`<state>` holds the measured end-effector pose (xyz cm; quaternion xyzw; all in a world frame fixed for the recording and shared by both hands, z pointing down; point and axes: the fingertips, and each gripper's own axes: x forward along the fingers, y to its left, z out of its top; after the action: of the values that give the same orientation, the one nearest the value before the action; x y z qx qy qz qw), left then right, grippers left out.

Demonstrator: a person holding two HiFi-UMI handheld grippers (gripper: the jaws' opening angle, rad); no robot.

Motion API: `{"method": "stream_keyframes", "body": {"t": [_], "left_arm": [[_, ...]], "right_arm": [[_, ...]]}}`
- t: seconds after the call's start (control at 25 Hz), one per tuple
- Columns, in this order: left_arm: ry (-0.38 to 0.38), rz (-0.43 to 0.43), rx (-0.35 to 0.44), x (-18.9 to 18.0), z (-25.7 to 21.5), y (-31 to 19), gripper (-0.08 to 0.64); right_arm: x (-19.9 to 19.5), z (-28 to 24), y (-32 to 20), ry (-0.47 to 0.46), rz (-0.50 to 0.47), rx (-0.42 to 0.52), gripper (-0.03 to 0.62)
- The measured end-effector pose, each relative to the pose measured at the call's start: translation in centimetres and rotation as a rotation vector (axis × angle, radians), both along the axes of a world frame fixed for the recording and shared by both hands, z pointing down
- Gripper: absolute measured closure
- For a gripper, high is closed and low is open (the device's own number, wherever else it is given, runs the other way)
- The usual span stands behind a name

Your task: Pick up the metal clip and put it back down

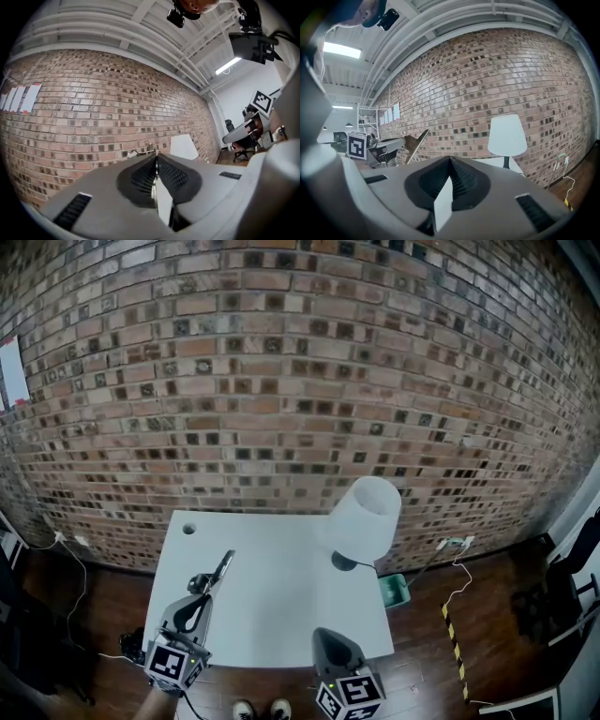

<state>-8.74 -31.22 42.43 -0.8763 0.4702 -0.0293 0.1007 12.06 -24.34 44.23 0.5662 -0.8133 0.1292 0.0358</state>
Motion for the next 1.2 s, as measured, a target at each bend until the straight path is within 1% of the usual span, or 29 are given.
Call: {"method": "stream_keyframes", "body": {"t": [0.2,0.32,0.56,0.76,0.84,0.92,0.96,1.0,1.08,1.16,1.2], "left_arm": [[0.004,-0.011,0.017,-0.4,-0.3,-0.2,0.548],[0.001,-0.01,0.01,-0.4,-0.1,-0.3,0.548],[0.02,-0.011,-0.005,-0.6,0.1,-0.5,0.548],[0.007,-0.002,-0.014,-0.2,0.8,-0.8,0.548],[-0.018,0.004,-0.033,0.1,1.4,-1.0,0.548],[-0.072,0.015,-0.085,1.0,2.4,-1.2,0.548],[-0.116,0.022,-0.108,1.5,3.3,-1.5,0.548],[-0.177,0.031,-0.115,1.9,4.5,-2.0,0.548],[-0.339,0.05,-0.103,2.5,7.7,-3.2,0.548],[-0.504,0.069,-0.113,3.1,11.4,-4.3,0.548],[-0.573,0.087,-0.125,3.5,13.0,-4.9,0.548]], "right_arm": [[-0.1,0.1,0.2,-0.001,-0.005,-0.006,0.612],[-0.1,0.2,0.2,-0.002,-0.005,-0.007,0.612],[0.1,0.4,0.4,0.0,-0.002,-0.018,0.612],[0.2,0.8,0.3,-0.002,0.002,-0.027,0.612],[0.3,1.0,0.3,-0.003,0.004,-0.031,0.612],[0.5,1.1,0.2,-0.006,0.008,-0.035,0.612],[0.6,1.3,0.1,-0.008,0.01,-0.037,0.612],[0.7,1.4,0.1,-0.01,0.013,-0.039,0.612],[1.0,1.9,0.0,-0.015,0.022,-0.049,0.612],[1.5,2.4,0.0,-0.02,0.034,-0.062,0.612],[1.9,2.7,0.0,-0.023,0.041,-0.069,0.612]]}}
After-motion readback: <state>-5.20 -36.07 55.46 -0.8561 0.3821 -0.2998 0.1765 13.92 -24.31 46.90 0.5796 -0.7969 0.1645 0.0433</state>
